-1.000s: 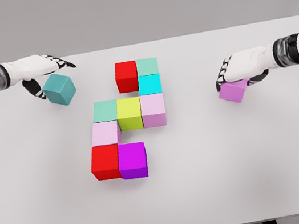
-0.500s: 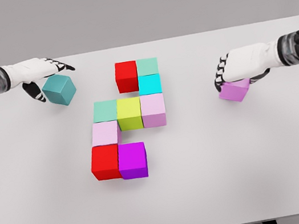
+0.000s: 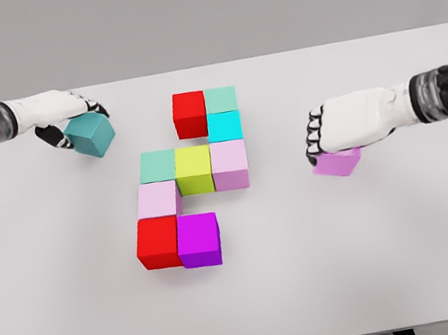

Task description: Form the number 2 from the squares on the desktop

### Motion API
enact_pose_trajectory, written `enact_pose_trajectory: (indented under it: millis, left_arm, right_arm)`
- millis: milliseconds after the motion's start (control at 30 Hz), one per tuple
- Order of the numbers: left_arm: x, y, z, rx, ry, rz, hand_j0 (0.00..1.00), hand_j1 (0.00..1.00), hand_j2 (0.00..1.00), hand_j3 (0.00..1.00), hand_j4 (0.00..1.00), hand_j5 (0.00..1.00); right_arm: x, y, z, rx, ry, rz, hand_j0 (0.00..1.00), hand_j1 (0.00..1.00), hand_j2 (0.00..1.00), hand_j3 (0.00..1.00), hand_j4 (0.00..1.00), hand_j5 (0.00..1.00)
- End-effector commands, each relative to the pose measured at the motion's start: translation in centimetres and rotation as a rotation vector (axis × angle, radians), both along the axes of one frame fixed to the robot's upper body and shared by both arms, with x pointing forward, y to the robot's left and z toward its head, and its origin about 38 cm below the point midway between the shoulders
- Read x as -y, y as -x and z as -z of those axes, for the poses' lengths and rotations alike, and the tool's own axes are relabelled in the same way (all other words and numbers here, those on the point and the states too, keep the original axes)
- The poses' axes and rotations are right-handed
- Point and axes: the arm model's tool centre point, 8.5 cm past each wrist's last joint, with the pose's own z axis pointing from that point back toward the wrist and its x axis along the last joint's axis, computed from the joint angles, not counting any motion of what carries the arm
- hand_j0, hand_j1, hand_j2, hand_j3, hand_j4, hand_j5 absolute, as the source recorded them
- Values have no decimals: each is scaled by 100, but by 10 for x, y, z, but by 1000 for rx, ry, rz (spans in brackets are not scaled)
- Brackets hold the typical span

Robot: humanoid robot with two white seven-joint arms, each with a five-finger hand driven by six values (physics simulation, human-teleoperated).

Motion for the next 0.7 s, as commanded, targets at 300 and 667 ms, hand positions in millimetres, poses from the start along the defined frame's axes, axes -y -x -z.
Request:
enact_pose_trajectory:
  millis: [300, 667]
  left_arm:
    - [1, 0, -1, 3, 1, 0, 65, 65, 65, 65, 65, 65]
    - [0, -2, -4, 10, 12, -5, 65, 65, 65, 65, 65, 65]
  right_arm:
    - [-21, 22, 0, -19, -34, -83, 56, 56, 56, 56, 56, 56]
    - [-47, 30, 11, -76, -99, -137, 56, 56, 56, 56, 56, 56]
